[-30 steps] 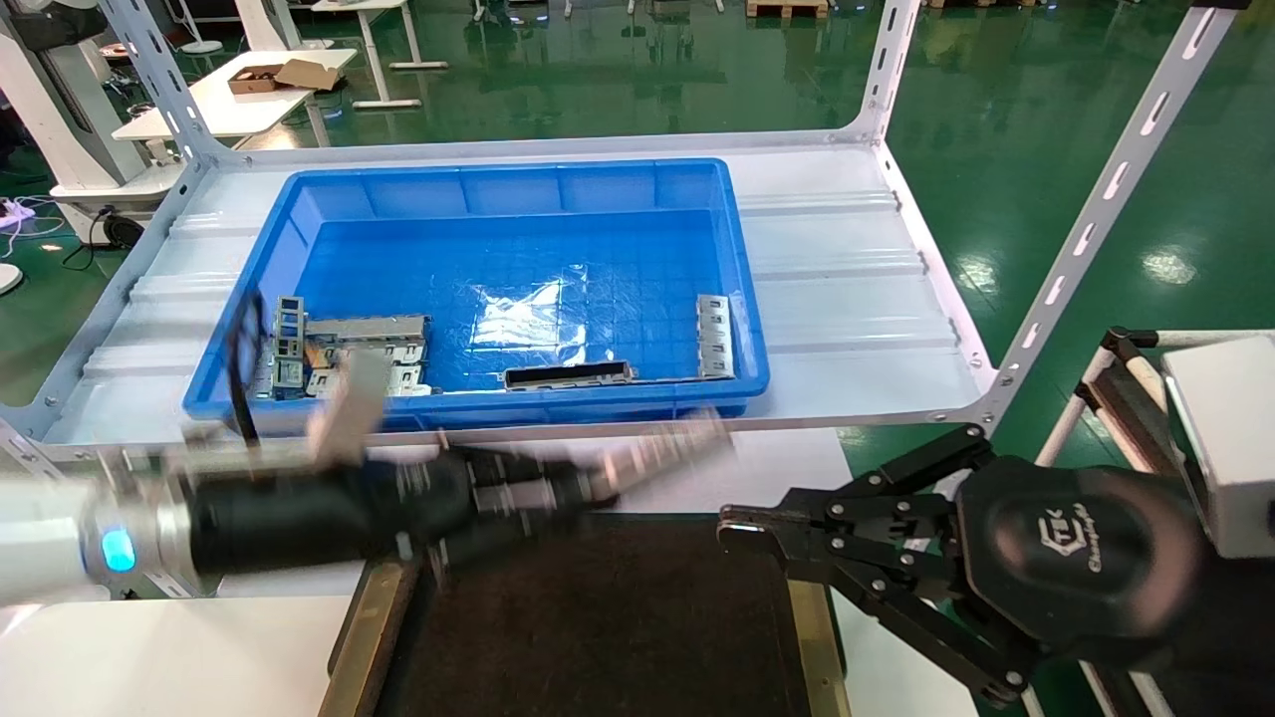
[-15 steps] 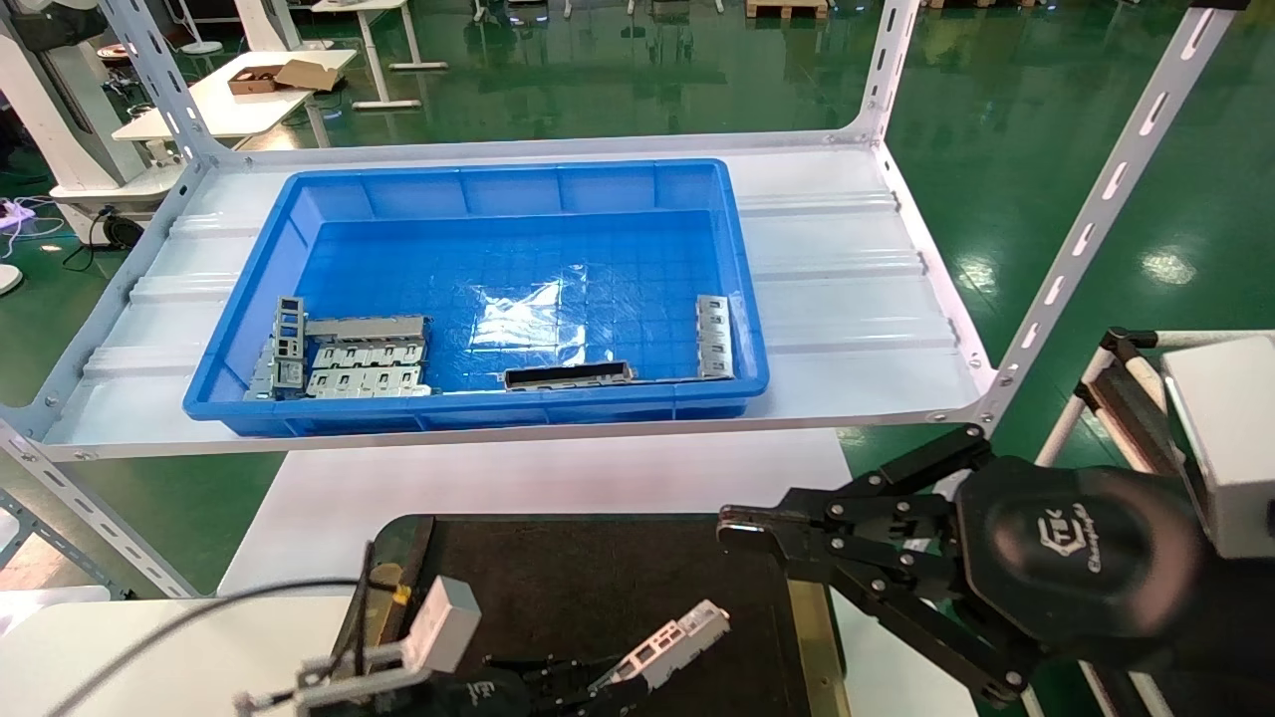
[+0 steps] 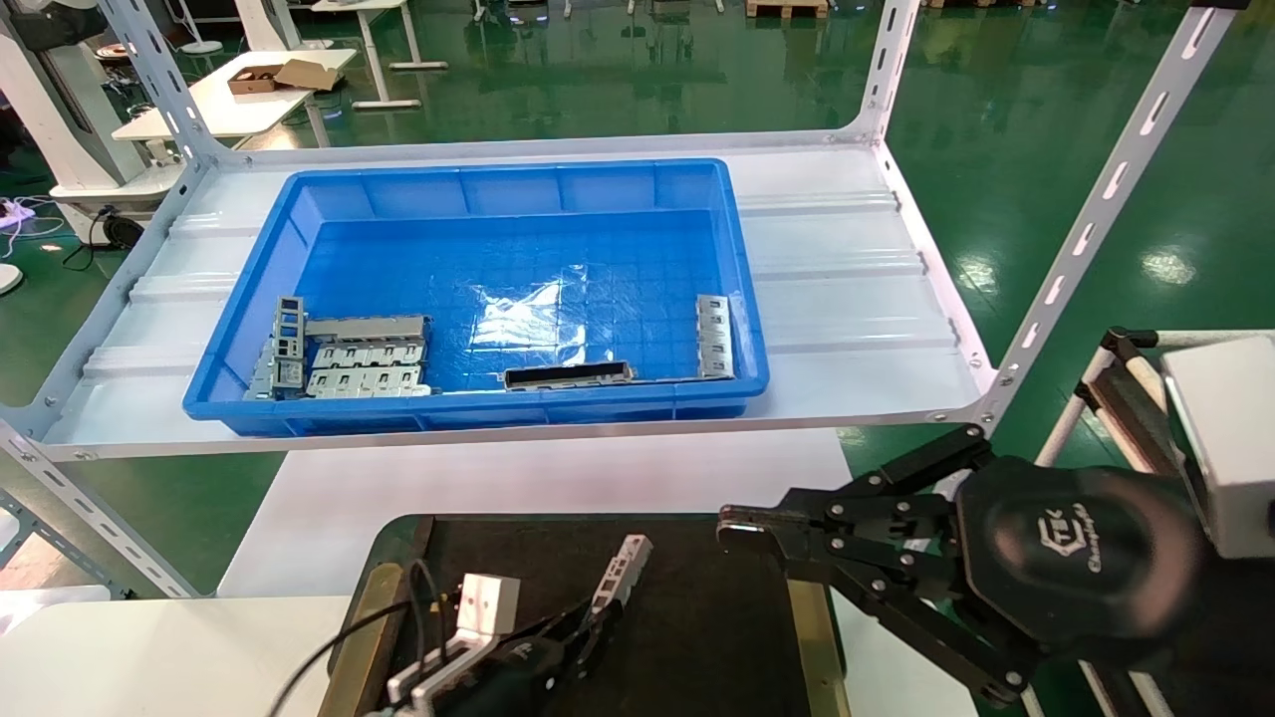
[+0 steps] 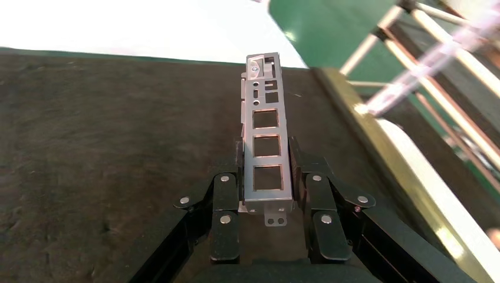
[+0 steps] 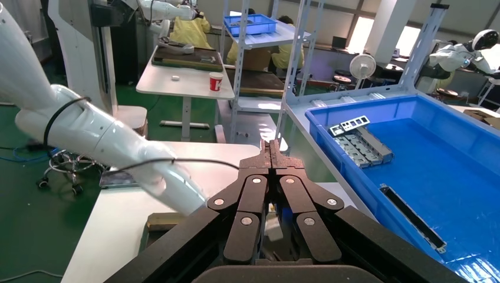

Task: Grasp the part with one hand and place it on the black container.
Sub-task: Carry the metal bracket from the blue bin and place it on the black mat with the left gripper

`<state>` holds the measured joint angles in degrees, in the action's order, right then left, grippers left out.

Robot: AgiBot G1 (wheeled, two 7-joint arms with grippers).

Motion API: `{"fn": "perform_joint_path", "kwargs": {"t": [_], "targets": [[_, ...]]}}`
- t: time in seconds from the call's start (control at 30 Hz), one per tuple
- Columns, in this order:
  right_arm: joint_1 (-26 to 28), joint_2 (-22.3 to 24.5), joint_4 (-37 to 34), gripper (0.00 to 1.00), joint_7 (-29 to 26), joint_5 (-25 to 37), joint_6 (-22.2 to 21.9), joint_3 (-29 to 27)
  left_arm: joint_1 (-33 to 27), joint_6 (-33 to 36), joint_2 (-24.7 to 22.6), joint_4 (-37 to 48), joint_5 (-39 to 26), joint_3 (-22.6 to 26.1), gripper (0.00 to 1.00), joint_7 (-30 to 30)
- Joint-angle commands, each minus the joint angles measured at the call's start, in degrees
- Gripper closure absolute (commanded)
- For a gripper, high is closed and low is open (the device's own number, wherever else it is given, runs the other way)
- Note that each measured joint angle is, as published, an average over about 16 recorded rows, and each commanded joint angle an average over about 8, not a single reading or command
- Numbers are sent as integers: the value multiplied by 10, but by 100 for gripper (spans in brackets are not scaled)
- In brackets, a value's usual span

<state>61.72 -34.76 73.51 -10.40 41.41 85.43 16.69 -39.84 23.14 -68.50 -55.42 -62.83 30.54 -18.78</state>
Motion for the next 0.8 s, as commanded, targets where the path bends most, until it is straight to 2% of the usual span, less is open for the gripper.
{"fn": "perform_joint_path", "kwargs": {"t": [0.03, 0.37, 0.8], "targets": [[0, 0, 0, 100, 0, 0, 0, 0, 4, -59, -21, -3, -16, 9, 100, -16], [0, 0, 0, 100, 0, 0, 0, 0, -9, -171, -66, 16, -34, 56, 100, -75], [0, 0, 0, 100, 0, -1, 0, 1, -22, -249, -81, 33, -14, 116, 100, -110]]}}
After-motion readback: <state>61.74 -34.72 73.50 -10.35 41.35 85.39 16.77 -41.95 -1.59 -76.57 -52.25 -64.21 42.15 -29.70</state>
